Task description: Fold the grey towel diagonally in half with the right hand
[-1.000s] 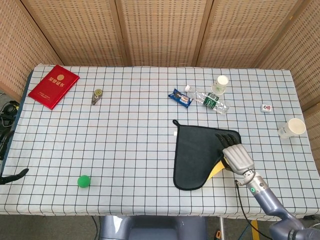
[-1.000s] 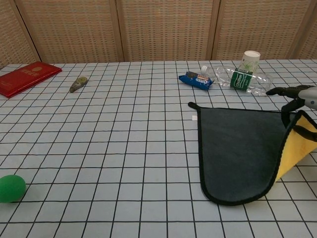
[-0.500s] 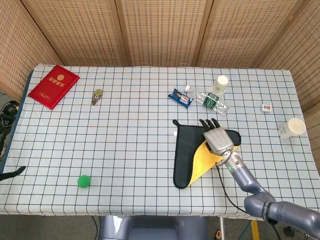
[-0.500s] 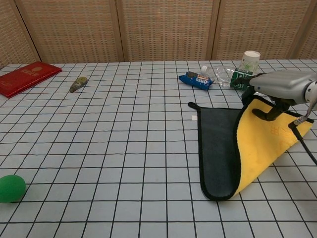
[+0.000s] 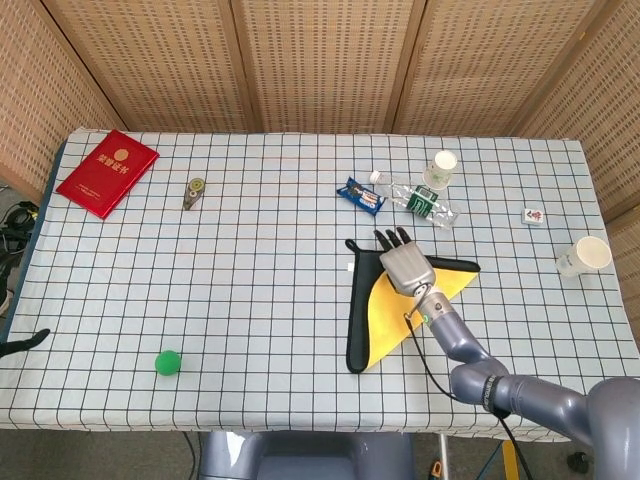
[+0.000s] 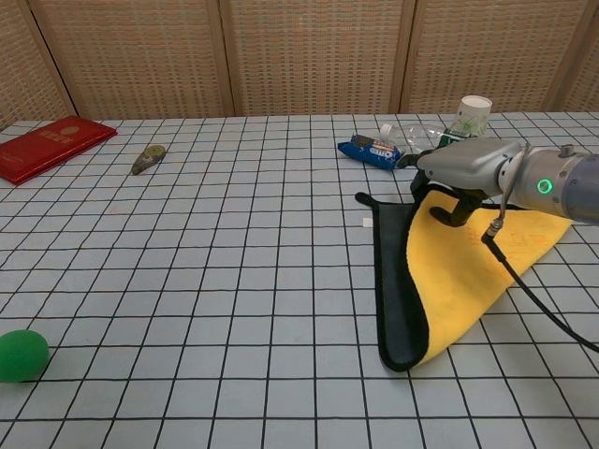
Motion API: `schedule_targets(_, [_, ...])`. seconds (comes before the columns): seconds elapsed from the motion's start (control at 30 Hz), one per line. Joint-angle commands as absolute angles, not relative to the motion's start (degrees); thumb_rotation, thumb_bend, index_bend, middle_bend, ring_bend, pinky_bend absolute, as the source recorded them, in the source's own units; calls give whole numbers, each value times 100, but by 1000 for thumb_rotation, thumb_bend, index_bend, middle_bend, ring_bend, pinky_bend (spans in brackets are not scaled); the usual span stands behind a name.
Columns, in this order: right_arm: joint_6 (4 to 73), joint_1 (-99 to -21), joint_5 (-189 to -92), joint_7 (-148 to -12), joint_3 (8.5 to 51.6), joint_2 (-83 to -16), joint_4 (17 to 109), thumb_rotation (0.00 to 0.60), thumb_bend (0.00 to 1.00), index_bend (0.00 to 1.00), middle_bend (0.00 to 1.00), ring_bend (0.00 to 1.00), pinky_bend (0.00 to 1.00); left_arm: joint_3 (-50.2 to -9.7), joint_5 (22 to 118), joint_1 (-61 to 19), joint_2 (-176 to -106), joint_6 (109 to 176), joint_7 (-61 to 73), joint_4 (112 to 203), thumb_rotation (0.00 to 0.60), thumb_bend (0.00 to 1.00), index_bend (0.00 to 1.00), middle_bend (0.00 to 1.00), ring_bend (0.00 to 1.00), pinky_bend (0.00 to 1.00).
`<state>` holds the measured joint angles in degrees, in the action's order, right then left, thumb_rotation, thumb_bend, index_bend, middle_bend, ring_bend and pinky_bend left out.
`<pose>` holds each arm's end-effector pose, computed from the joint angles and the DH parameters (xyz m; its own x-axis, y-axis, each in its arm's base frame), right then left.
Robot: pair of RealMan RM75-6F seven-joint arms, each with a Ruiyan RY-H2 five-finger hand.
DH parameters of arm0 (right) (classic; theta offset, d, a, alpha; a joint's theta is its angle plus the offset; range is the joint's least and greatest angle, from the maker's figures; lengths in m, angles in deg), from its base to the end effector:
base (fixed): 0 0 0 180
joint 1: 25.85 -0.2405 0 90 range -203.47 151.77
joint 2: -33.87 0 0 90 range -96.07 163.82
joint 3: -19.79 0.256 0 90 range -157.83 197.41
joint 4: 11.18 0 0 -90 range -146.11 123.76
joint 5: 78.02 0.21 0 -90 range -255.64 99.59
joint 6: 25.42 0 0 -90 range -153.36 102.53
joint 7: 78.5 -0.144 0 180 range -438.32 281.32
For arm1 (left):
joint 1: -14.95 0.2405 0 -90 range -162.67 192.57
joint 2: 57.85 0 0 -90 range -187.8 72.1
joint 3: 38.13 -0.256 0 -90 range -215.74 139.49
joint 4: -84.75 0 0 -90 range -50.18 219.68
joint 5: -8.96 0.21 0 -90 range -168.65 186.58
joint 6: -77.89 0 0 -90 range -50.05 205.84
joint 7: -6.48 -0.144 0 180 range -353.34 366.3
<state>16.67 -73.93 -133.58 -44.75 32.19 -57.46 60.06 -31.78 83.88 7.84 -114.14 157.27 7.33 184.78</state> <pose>-0.1666 -0.3927 -0.0277 0.6980 -0.2675 0.6642 -0.7087 -0.3906 0.5875 -0.3098 0.2022 0.1945 0.3508 0.0239 0.9362 0.9278 0.1271 -0.3509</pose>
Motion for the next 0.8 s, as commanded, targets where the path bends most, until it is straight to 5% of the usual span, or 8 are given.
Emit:
schedule_targets(0.03, [1637, -7477, -13267, -4407, 3207, -5831, 5898, 600, 742, 640, 86, 0, 0, -3171, 8362, 778, -11418, 15711, 738, 18468, 600, 0, 0, 0, 0, 0])
schedule_targets(0.8, [1762, -7875, -12736, -4109, 3049, -6210, 5378, 600, 731, 640, 87, 0, 0, -3158, 8273, 777, -11408, 15695, 721, 18481, 600, 0, 0, 0, 0, 0])
